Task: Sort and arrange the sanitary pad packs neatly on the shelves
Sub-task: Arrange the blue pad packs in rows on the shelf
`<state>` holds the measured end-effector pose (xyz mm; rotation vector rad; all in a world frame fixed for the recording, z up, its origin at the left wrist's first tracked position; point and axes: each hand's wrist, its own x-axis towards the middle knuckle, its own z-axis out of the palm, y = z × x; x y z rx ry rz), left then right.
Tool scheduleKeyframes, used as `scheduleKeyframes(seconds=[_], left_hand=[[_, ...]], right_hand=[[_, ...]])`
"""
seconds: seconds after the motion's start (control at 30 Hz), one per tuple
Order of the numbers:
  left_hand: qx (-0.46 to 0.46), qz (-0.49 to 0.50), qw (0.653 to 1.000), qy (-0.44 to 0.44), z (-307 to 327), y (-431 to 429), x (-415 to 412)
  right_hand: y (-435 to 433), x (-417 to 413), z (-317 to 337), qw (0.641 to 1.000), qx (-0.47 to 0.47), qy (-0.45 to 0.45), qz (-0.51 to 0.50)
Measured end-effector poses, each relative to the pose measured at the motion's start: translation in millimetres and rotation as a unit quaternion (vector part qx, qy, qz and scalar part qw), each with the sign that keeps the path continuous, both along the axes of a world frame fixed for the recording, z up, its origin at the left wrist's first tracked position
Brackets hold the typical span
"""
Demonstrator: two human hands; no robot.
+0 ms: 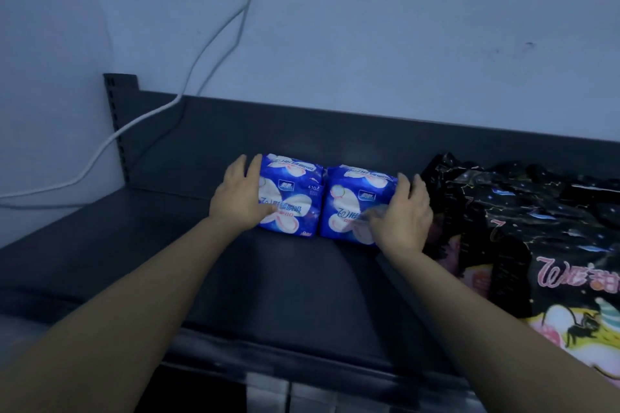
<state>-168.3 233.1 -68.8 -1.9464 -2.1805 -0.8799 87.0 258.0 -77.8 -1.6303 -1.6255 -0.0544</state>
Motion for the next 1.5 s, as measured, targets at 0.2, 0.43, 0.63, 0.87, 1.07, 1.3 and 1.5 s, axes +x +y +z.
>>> scheduleKeyframes(seconds=[0.2,0.43,0.63,0.87,1.07,1.3,1.5], left_hand=[[-0.054,0.121,0.983,0.129,5.5,-79.4,-4.6],[-0.149,0.242,0.946,0.154,-3.9,-223.2,-11.3],[-0.215,0.359,0.897,0.141,-1.8,-362.2,-17.2],[-0.231,0.487,0.836,0.099,-5.5,-524.6,-14.3],[-0.238,0.59,0.768,0.073,-7.4,-678.4,2.4],[-0.264,0.664,0.697,0.057,-5.5,-850.2,33.3],[-0.273,0.704,0.654,0.047,-5.6,-969.1,54.0]], right_hand=[[-38.4,-29.5,10.3,0.979,0.012,-0.085,0.187],[-121.1,-75.8,2.0,0.908,-0.027,-0.148,0.39],[-214.9,-123.8,-0.4,0.822,-0.09,-0.198,0.526],[-345.7,-177.0,-3.1,0.714,-0.074,-0.255,0.648],[-481.6,-214.7,-4.3,0.626,-0.047,-0.269,0.73],[-643.9,-235.2,-6.8,0.543,-0.037,-0.278,0.791],[-765.1,-241.1,-8.5,0.496,-0.023,-0.282,0.821]])
